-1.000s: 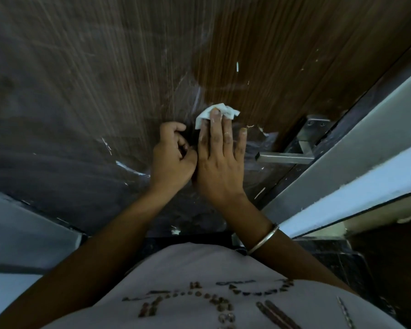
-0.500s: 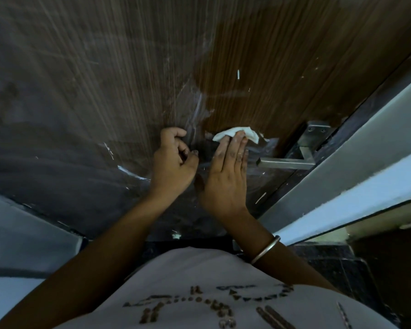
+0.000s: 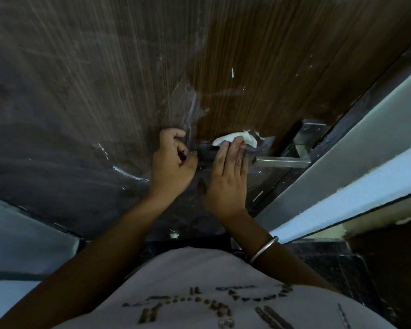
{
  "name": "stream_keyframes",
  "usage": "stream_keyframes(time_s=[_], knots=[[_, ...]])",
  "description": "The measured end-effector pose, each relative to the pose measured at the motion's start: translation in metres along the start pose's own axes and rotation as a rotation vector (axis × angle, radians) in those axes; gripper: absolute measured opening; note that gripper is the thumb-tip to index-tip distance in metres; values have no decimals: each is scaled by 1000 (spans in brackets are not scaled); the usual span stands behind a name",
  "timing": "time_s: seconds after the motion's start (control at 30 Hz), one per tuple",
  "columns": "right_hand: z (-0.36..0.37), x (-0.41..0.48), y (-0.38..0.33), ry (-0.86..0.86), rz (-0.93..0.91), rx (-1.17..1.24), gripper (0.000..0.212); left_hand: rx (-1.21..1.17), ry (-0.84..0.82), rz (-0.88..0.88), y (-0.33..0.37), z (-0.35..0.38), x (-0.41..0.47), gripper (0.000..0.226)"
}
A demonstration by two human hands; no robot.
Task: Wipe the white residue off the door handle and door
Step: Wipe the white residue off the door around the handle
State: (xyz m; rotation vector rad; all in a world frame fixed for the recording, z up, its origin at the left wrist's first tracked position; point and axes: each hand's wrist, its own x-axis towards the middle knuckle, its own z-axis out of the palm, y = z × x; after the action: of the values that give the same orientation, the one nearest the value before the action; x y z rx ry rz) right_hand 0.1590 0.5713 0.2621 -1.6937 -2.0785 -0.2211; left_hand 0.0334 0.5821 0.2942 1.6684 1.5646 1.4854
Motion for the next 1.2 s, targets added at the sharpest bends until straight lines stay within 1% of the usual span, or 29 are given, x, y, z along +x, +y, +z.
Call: stream_keyframes(time_s=[0.07,0.17,0.2,0.23,0.3,0.4,0.47,0.53,0.57,0.67,0.73,0.8,0.9,0.97,1.0,1.1,1.13,1.2], knots=[[2,3,-3,-8,-58,-12,100,2,-3,7,-1,0,-1,37],[10,6,-5,12,-320,-98,76,-16,-14,-6,-1,1,-3,38],[13,6,-5,29,-376,-123,70,-21,-15,-9,-1,1,-3,38],[15,5,-3,48,-393,-136,68,-21,-15,-11,-1,1,-3,38],[17,3,3,68,-327,-119,78,-19,-10,-9,-1,2,-2,38],[16,-4,17,44,-81,-71,101,-16,-10,1,-3,0,-3,40],[14,-6,24,18,79,8,105,-15,-20,-4,-6,-2,-4,42],[12,-5,25,9,127,66,103,-12,-32,-13,-6,-2,-5,43],[12,-4,24,11,107,70,103,-9,-39,-15,-6,-1,-6,42],[13,0,21,52,-51,5,98,3,-56,-6,-2,4,-8,40],[12,0,26,74,-93,-32,98,4,-66,2,0,6,-9,39],[9,0,36,87,-34,-31,102,-4,-78,3,1,6,-10,39],[4,6,48,120,125,43,103,-7,-98,-6,1,4,-12,40],[3,11,46,116,162,71,104,8,-109,-20,1,5,-14,40],[3,12,43,112,125,71,104,18,-106,-19,2,6,-15,40],[6,14,33,126,-118,5,97,32,-100,-1,4,8,-17,41],[7,15,31,135,-160,-8,96,29,-103,0,5,8,-17,41],[7,15,33,136,-146,-24,97,25,-103,1,7,8,-18,41]])
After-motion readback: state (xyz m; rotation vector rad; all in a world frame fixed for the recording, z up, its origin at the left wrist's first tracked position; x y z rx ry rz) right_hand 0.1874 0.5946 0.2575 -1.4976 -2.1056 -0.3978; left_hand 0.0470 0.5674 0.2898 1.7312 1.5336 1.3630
